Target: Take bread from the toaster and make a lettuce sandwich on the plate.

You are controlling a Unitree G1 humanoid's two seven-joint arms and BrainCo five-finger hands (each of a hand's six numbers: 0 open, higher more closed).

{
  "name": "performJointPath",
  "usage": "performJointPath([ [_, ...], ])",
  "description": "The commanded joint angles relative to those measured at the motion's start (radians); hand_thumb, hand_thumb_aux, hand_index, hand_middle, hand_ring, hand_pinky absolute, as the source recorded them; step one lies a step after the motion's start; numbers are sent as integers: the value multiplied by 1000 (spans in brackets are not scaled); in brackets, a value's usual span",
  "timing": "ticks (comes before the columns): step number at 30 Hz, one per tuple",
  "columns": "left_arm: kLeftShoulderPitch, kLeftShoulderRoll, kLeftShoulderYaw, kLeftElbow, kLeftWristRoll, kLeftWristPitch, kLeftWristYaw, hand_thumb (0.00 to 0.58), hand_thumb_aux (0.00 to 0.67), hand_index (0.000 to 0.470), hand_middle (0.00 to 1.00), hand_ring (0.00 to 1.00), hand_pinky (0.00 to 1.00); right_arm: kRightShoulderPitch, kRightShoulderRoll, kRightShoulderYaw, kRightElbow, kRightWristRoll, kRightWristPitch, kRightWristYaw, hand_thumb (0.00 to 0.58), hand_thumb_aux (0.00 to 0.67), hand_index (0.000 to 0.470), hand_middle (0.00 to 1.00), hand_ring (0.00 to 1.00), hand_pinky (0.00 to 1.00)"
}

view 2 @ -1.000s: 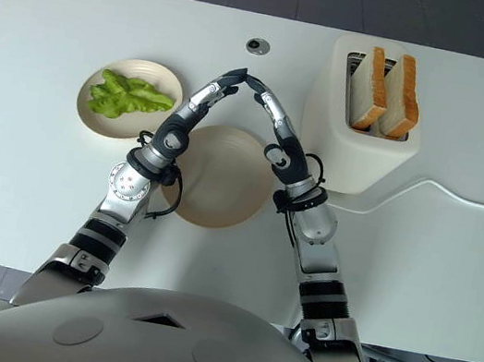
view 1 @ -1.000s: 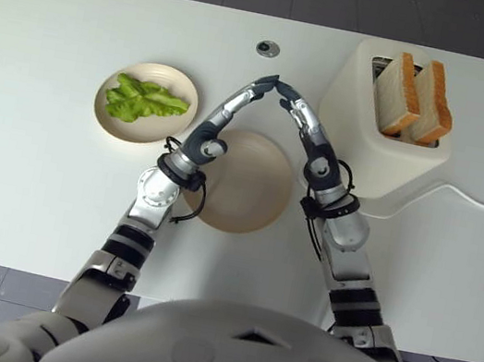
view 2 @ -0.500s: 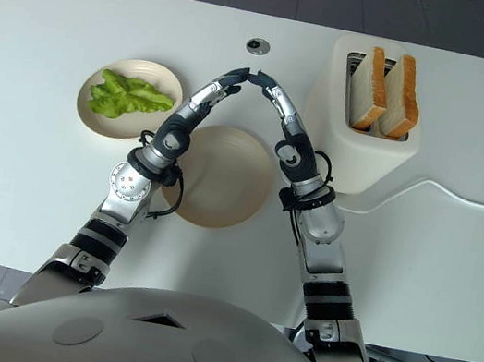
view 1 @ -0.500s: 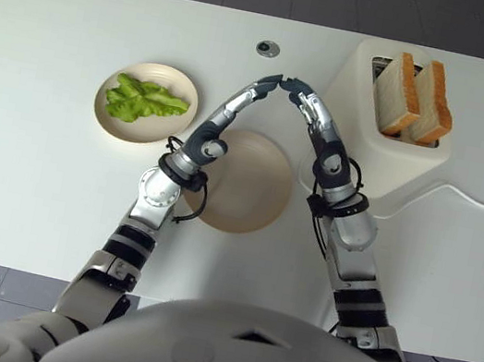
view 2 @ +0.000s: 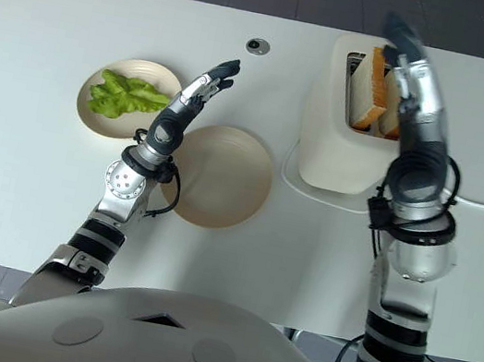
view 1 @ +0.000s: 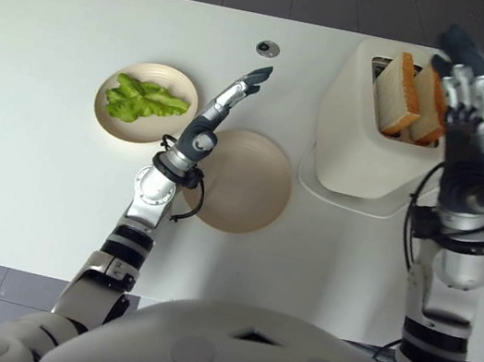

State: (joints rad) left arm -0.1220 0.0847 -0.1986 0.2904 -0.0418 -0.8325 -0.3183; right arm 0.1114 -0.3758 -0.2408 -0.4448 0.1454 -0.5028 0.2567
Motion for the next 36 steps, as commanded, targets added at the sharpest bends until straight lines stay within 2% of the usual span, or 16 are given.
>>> performJointPath([
  [1, 6, 0, 2, -4, 3, 12, -3, 0, 0, 0, 0, 0, 0, -25, -87, -166, 126, -130, 47, -57, 0, 0, 0, 0, 0, 0],
  [3, 6, 0, 3, -4, 5, 13, -3, 0, 0, 0, 0, 0, 0, -40, -135, -185, 236, -294, 78, -111, 0, 0, 0, 0, 0, 0],
  [8, 8, 3, 5, -3, 8, 13, -4, 0, 0, 0, 0, 0, 0, -61, -184, -99, 392, -533, 141, -177, 0, 0, 0, 0, 0, 0],
  [16, 14, 6, 5, -6, 14, 14, -4, 0, 0, 0, 0, 0, 0, -91, -203, -29, 474, -583, 183, -199, 0, 0, 0, 0, 0, 0],
  [18, 16, 7, 6, -6, 17, 12, -2, 0, 0, 0, 0, 0, 0, -100, -201, -14, 497, -582, 192, -207, 36, 21, 15, 0, 0, 0],
  [21, 15, 7, 7, -4, 17, 11, -1, 0, 0, 0, 0, 0, 0, -109, -199, 0, 505, -579, 198, -214, 120, 74, 52, 0, 0, 0],
  [22, 15, 7, 8, -2, 17, 11, 0, 0, 0, 0, 0, 0, 0, -112, -198, 4, 501, -574, 197, -214, 187, 118, 83, 0, 0, 0],
  [24, 13, 7, 7, 0, 18, 11, 0, 0, 0, 0, 0, 0, 0, -120, -193, 3, 496, -549, 186, -217, 443, 344, 241, 0, 0, 0],
  [25, 12, 6, 7, 1, 18, 11, 0, 0, 0, 0, 0, 0, 0, -124, -193, -1, 498, -536, 175, -225, 474, 384, 269, 0, 0, 0],
  [26, 9, 5, 6, 2, 18, 12, -1, 0, 0, 0, 0, 0, 0, -126, -192, -9, 498, -520, 165, -234, 578, 636, 446, 0, 0, 0],
  [27, 8, 5, 5, 3, 18, 12, -1, 0, 0, 0, 0, 0, 0, -127, -189, -20, 489, -498, 152, -242, 580, 670, 470, 0, 0, 0],
  [29, 7, 4, 5, 5, 18, 12, -1, 0, 0, 0, 0, 0, 0, -129, -183, -41, 457, -458, 128, -257, 580, 670, 470, 216, 216, 216],
  [31, 6, 4, 5, 6, 19, 12, -2, 0, 0, 0, 0, 0, 0, -131, -177, -63, 420, -424, 111, -267, 580, 670, 470, 502, 502, 502],
  [33, 6, 4, 4, 9, 19, 11, -1, 0, 0, 0, 0, 0, 0, -134, -170, -84, 396, -399, 96, -277, 580, 670, 470, 741, 741, 741],
  [34, 5, 3, 5, 10, 20, 10, -1, 0, 0, 0, 0, 0, 0, -138, -165, -97, 383, -386, 88, -288, 580, 670, 470, 988, 988, 988],
  [36, 5, 3, 5, 12, 22, 9, 0, 0, 0, 0, 0, 0, 0, -154, -149, -125, 357, -360, 73, -314, 580, 670, 470, 1000, 1000, 1000],
])
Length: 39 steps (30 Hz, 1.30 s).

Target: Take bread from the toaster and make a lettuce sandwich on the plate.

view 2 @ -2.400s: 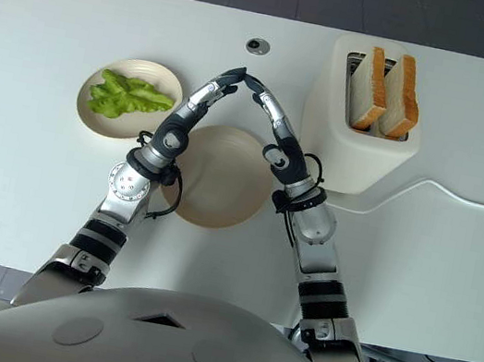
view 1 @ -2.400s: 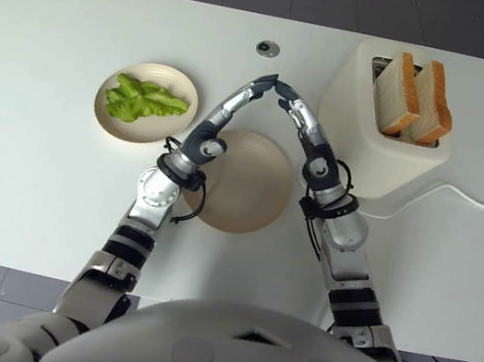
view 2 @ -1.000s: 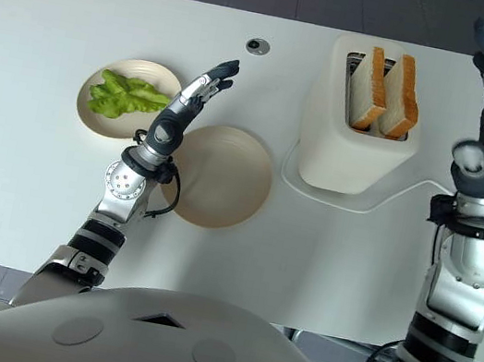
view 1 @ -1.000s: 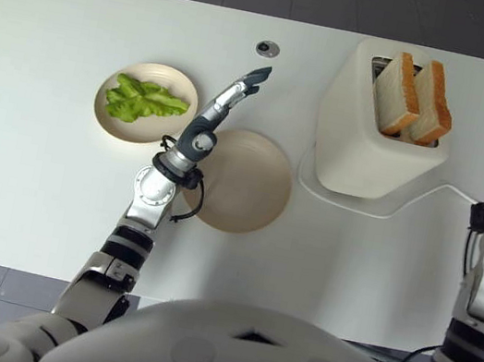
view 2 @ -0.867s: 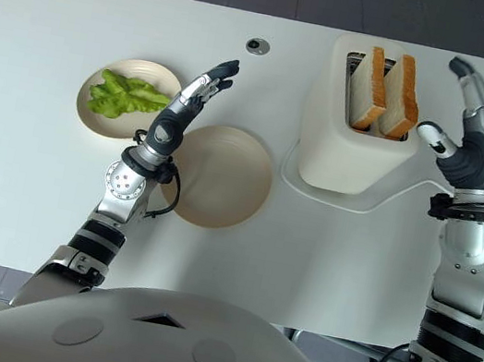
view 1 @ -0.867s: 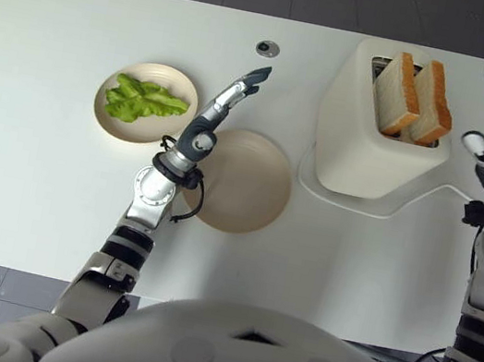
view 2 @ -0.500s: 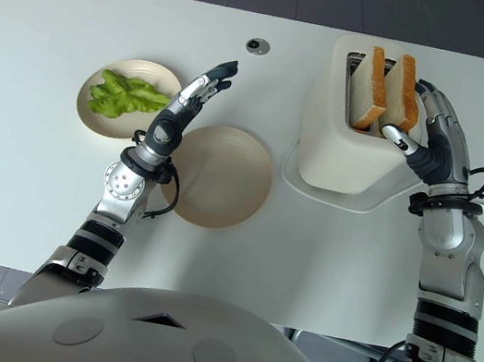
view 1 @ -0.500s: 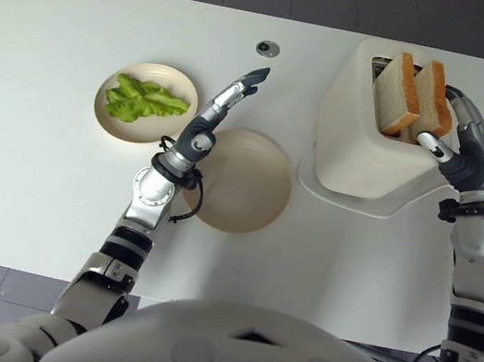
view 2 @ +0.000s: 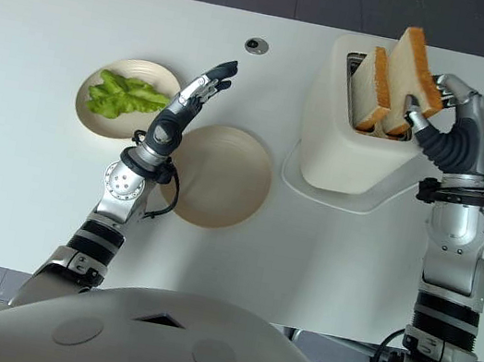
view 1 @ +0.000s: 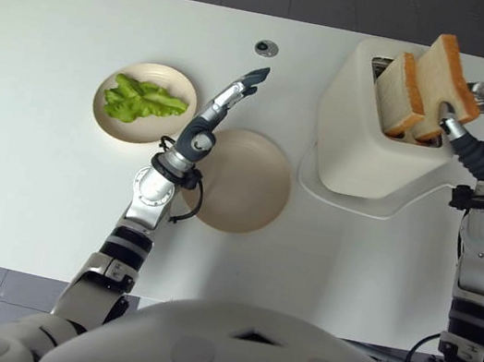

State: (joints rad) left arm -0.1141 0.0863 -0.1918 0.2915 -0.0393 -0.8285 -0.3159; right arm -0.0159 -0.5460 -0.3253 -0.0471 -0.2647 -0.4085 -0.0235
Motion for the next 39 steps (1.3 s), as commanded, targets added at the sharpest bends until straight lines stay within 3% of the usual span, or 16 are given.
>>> performJointPath([
  [1, -3, 1, -2, 11, 20, 5, -2, 0, 0, 0, 0, 0, 0, -38, 29, -57, -54, 63, -30, -53, 580, 670, 470, 1000, 1000, 1000],
  [6, -4, 1, 6, 11, 5, 7, -2, 0, 0, 0, 0, 0, 0, -98, 78, -86, -139, 101, -68, -116, 580, 670, 470, 1000, 1000, 1000],
  [11, -29, 21, 83, -32, -51, 41, 26, 0, 0, 0, 0, 0, 0, -89, 134, -40, -253, 276, -108, -62, 580, 670, 470, 1000, 1000, 1000],
  [14, -65, 95, 195, -35, 244, 56, 213, 0, 0, 0, 0, 0, 0, -74, 158, 24, -320, 382, -83, 5, 580, 670, 470, 1000, 1000, 1000],
  [18, -113, 299, 367, -61, 618, 289, 512, 0, 0, 0, 0, 0, 0, -42, 212, 244, -386, 443, -8, 128, 580, 670, 470, 1000, 1000, 1000],
  [25, -162, 542, 147, 266, 1016, 621, 627, 0, 0, 0, 0, 0, 0, 52, 209, 580, -201, 154, 58, 303, 580, 670, 470, 1000, 1000, 1000],
  [30, -155, 569, 20, 357, 990, 599, 526, 0, 0, 0, 0, 0, 0, 73, 199, 667, -89, 35, 143, 356, 580, 670, 470, 1000, 1000, 1000],
  [33, -165, 571, -32, 395, 975, 594, 492, 148, 92, 65, 0, 0, 0, 66, 203, 686, -43, 0, 163, 360, 580, 670, 470, 1000, 1000, 1000],
  [34, -168, 571, -48, 406, 970, 590, 488, 288, 194, 136, 0, 0, 0, 63, 203, 691, -28, -12, 163, 357, 580, 670, 470, 1000, 1000, 1000],
  [35, -170, 570, -62, 414, 961, 582, 485, 349, 247, 173, 0, 0, 0, 60, 202, 692, -15, -22, 163, 354, 580, 670, 470, 1000, 1000, 1000],
  [36, -173, 568, -74, 421, 955, 576, 487, 441, 342, 240, 0, 0, 0, 57, 202, 689, -4, -28, 164, 349, 580, 670, 470, 1000, 1000, 1000],
  [39, -180, 569, -107, 415, 936, 562, 483, 511, 439, 308, 0, 0, 0, 48, 204, 679, 17, -41, 168, 336, 580, 670, 470, 1000, 1000, 1000],
])
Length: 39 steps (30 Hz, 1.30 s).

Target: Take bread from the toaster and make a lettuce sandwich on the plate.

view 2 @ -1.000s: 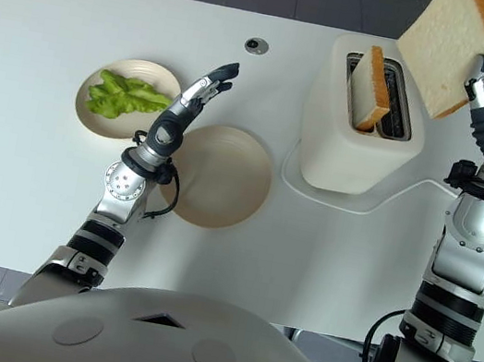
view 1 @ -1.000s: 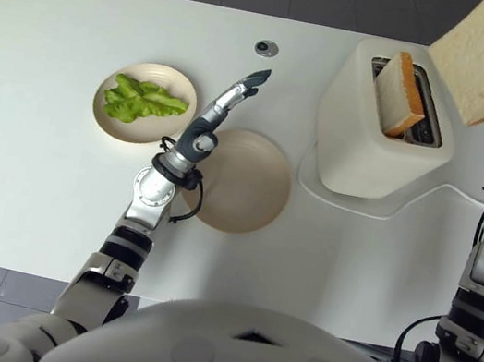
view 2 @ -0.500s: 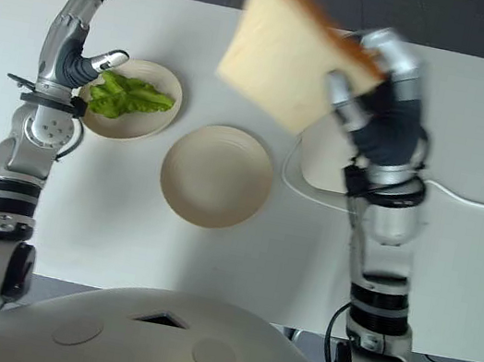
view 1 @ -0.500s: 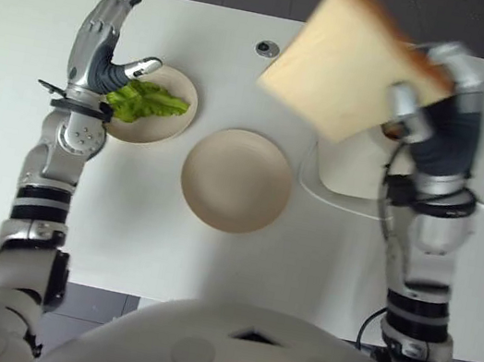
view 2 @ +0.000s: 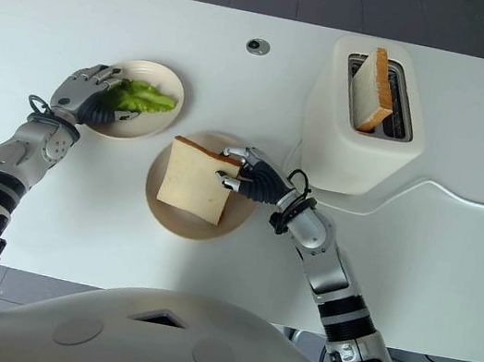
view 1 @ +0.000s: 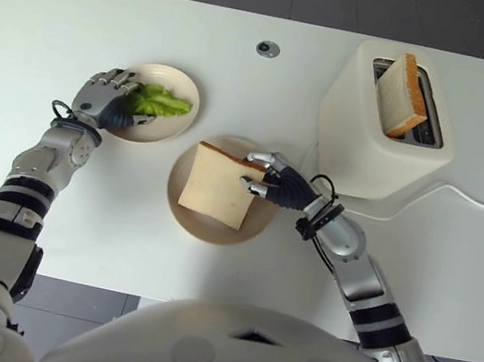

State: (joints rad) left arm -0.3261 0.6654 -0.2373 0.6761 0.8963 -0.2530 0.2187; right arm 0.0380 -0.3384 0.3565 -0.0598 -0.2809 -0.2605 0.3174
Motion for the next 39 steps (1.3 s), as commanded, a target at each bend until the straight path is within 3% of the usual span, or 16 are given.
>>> performJointPath([
  [1, 31, -9, -71, 28, -6, -17, -52, 559, 544, 382, 0, 0, 0, -10, -4, -11, 32, -28, 23, -10, 580, 670, 470, 1000, 1000, 1000],
  [2, 30, -7, -77, 23, -14, -23, -49, 580, 670, 470, 0, 0, 0, -14, -7, -18, 31, -28, 24, -12, 580, 670, 470, 1000, 1000, 1000],
  [3, 29, -5, -80, 14, -23, -29, -43, 580, 670, 470, 0, 0, 0, -15, -10, -27, 25, -27, 26, -15, 580, 670, 470, 1000, 1000, 1000],
  [4, 27, -3, -82, 8, -32, -35, -37, 580, 670, 470, 0, 0, 0, -15, -11, -34, 18, -25, 26, -18, 576, 612, 429, 1000, 1000, 1000],
  [5, 28, -1, -81, -4, -45, -47, -30, 580, 670, 470, 0, 0, 0, -13, -15, -39, 4, -23, 21, -15, 474, 384, 269, 965, 965, 965],
  [6, 29, 0, -78, -18, -59, -57, -23, 580, 670, 470, 0, 0, 0, -11, -19, -42, -9, -22, 15, -13, 0, 0, 0, 718, 718, 718],
  [7, 30, 1, -74, -30, -73, -68, -13, 580, 670, 470, 0, 0, 0, -9, -22, -45, -22, -19, 8, -12, 0, 0, 0, 408, 408, 408],
  [8, 32, 1, -67, -41, -88, -81, -3, 580, 670, 470, 0, 0, 0, -7, -26, -50, -35, -20, 2, -12, 0, 0, 0, 0, 0, 0],
  [22, 82, -56, -16, -228, -305, -249, -40, 580, 670, 470, 0, 0, 0, -46, -11, -232, -110, -4, 25, -122, 0, 0, 0, 0, 0, 0],
  [30, 133, -139, -27, -405, -372, -302, -100, 580, 670, 470, 0, 0, 0, -52, 1, -239, -111, 8, 11, -119, 0, 0, 0, 0, 0, 0],
  [36, 148, -169, 55, -495, -414, -313, -74, 580, 670, 470, 0, 0, 0, -48, 8, -234, -119, 11, 9, -117, 0, 0, 0, 0, 0, 0],
  [39, 177, -152, -6, -531, -385, -388, -137, 580, 670, 470, 0, 0, 0, -43, 14, -226, -125, 11, 7, -113, 0, 0, 0, 0, 0, 0],
])
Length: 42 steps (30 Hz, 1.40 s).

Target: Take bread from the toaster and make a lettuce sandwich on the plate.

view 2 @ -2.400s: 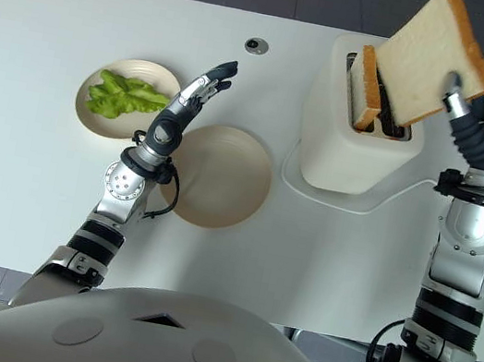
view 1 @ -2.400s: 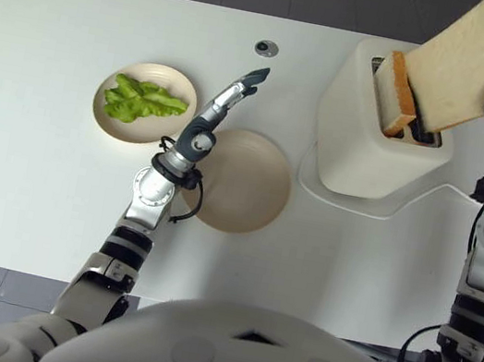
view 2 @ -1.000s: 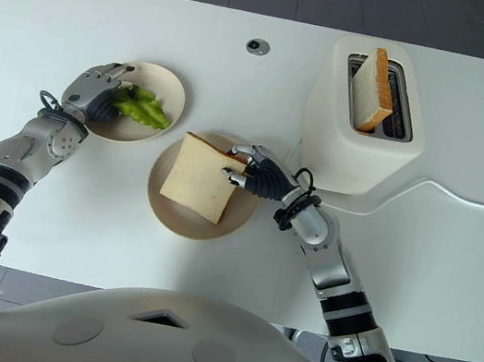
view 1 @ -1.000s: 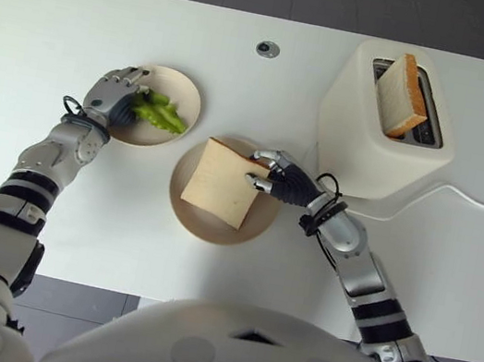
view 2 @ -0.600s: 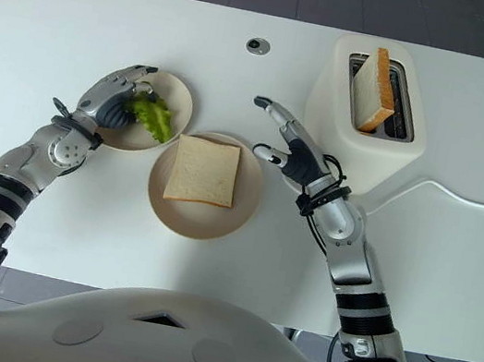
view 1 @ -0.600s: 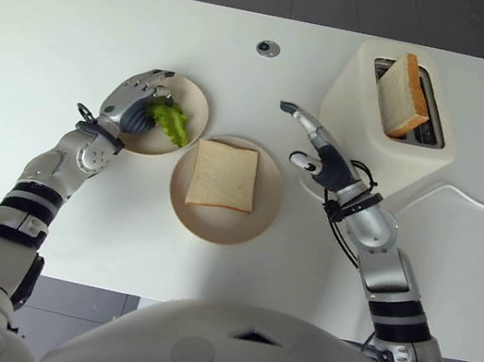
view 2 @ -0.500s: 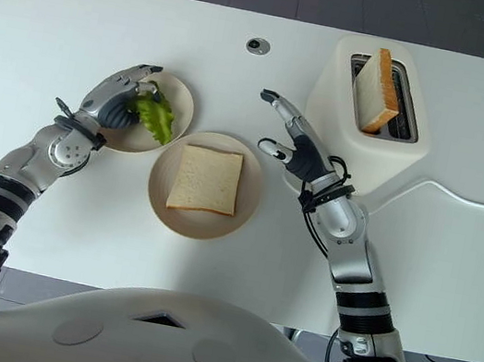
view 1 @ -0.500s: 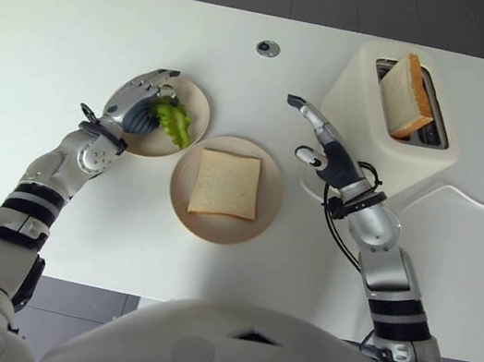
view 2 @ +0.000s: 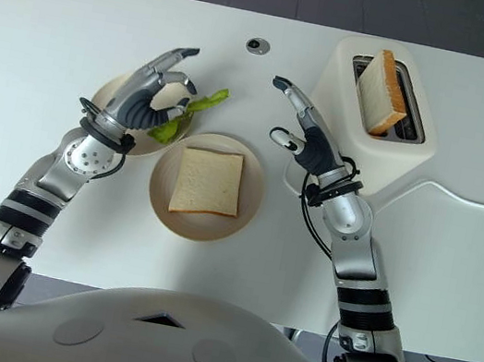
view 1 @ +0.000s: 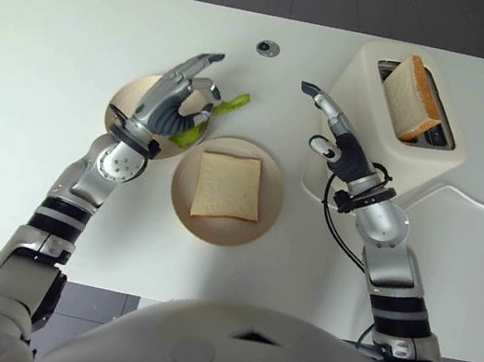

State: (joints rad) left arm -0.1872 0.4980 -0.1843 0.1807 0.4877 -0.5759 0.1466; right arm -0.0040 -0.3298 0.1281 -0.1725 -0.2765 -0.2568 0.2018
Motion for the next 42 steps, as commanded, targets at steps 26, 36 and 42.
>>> performJointPath([
  [26, -59, 30, -92, 222, 304, 117, 58, 96, 58, 41, 0, 0, 0, -9, 9, 16, 7, 3, -8, 3, 0, 0, 0, 0, 0, 0],
  [36, -104, 16, -114, 345, 307, 203, 129, 520, 455, 319, 0, 0, 0, -9, 12, 25, 10, 6, -7, 6, 0, 0, 0, 0, 0, 0],
  [42, -101, 12, -131, 347, 282, 182, 115, 550, 518, 363, 0, 0, 0, -7, 11, 24, 9, 6, -8, 6, 0, 0, 0, 0, 0, 0],
])
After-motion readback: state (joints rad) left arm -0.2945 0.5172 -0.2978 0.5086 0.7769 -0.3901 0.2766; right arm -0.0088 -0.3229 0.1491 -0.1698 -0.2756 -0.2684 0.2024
